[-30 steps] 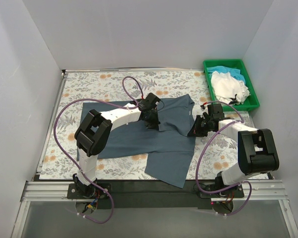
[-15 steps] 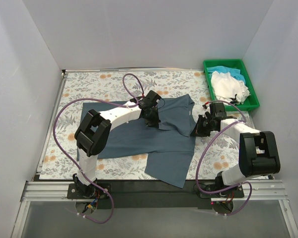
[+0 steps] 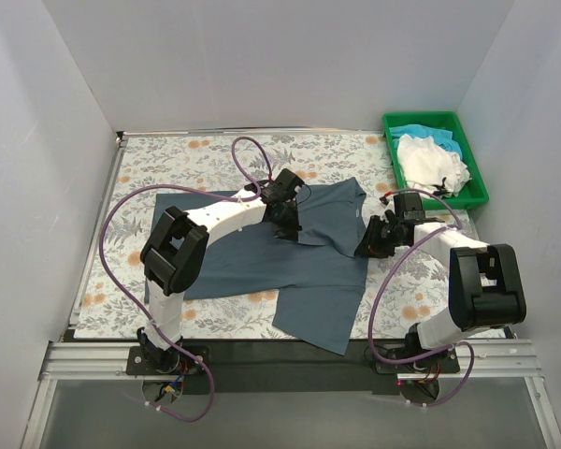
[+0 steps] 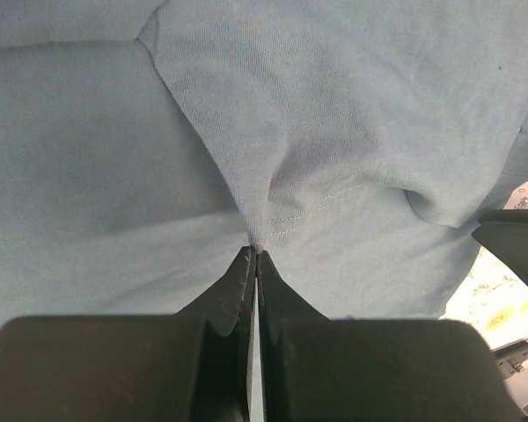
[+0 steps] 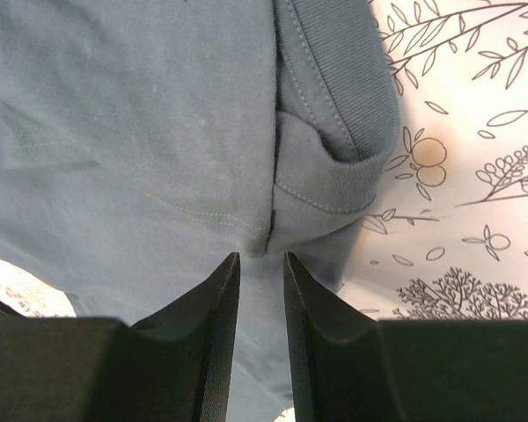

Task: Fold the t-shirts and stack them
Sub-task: Fold the tshirt

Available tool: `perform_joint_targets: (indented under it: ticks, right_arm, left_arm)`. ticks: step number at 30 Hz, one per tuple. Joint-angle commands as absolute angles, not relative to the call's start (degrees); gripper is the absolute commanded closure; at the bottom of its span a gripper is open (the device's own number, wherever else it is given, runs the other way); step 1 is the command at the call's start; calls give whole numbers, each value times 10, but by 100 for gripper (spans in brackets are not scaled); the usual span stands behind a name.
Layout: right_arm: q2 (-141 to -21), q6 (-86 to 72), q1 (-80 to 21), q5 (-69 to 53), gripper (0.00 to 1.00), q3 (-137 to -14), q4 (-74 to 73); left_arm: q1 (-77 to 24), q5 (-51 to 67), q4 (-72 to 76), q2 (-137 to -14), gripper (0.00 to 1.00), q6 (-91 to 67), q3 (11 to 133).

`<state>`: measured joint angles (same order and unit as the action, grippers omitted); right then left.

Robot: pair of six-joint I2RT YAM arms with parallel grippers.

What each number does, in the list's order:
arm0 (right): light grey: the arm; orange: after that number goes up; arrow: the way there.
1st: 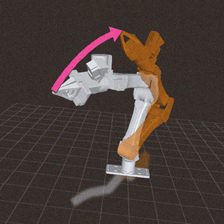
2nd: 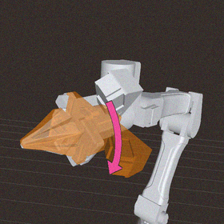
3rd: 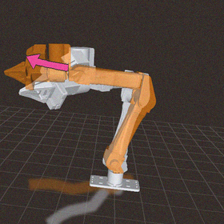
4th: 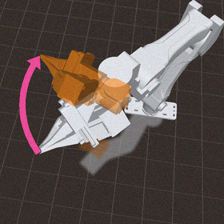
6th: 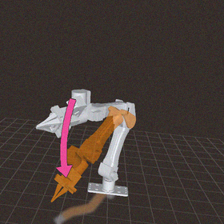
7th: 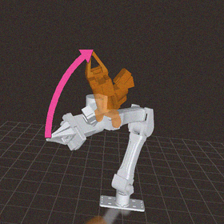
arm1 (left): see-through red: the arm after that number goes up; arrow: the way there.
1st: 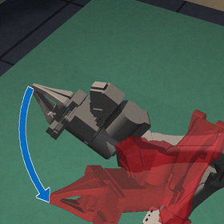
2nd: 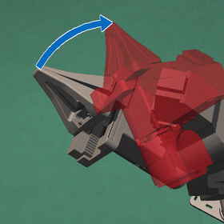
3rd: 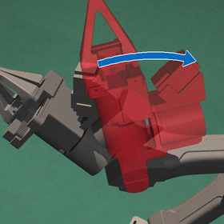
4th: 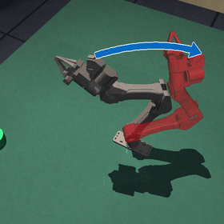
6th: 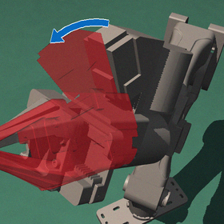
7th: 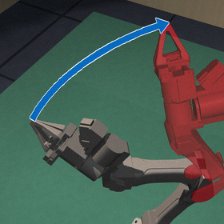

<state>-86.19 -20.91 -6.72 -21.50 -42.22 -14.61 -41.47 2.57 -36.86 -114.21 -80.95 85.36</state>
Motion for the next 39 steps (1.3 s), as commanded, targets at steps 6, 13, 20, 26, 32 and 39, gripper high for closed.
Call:
perform_joint_targets:
  ticks: [6,13,20,26,32,39]
  right_arm:
    - [-892,-218,-65,-237,73,-432,-107]
    - [-901,-218,-66,-244,81,-432,-105]
    - [-893,-218,-66,-238,79,-436,-110]
    - [-887,-216,-62,-179,69,-431,-155]
    - [-856,-219,-55,-122,65,-442,-198]
    - [-836,-197,-62,-159,66,-477,-200]
  left_arm:
    - [-417,27,-378,-1120,100,-803,877]
    - [-417,25,-379,-1121,100,-802,878]
    - [-417,27,-379,-1124,100,-802,881]
    - [-417,22,-381,-1124,100,-801,881]
    - [-417,24,-384,-1124,100,-798,882]
    - [-417,25,-388,-1123,100,-793,886]
